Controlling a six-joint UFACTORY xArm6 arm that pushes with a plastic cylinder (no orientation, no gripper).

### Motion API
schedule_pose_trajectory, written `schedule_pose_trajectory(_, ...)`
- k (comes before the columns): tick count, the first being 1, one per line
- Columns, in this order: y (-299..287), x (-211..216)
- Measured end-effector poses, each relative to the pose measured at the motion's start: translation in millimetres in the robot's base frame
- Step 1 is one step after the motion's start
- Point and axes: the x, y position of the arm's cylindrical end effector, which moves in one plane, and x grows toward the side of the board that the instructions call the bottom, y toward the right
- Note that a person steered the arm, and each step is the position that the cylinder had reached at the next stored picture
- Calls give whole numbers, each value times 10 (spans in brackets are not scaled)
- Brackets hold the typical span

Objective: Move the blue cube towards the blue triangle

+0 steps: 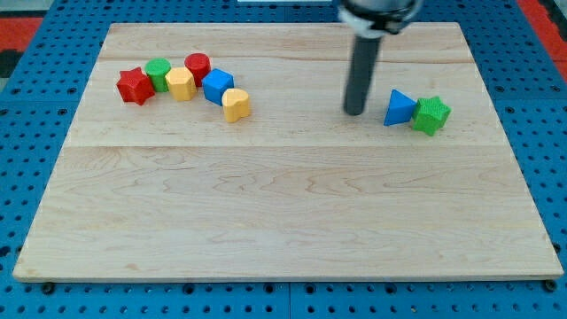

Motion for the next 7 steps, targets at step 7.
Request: schedule_pose_trajectory(7,-1402,-1446)
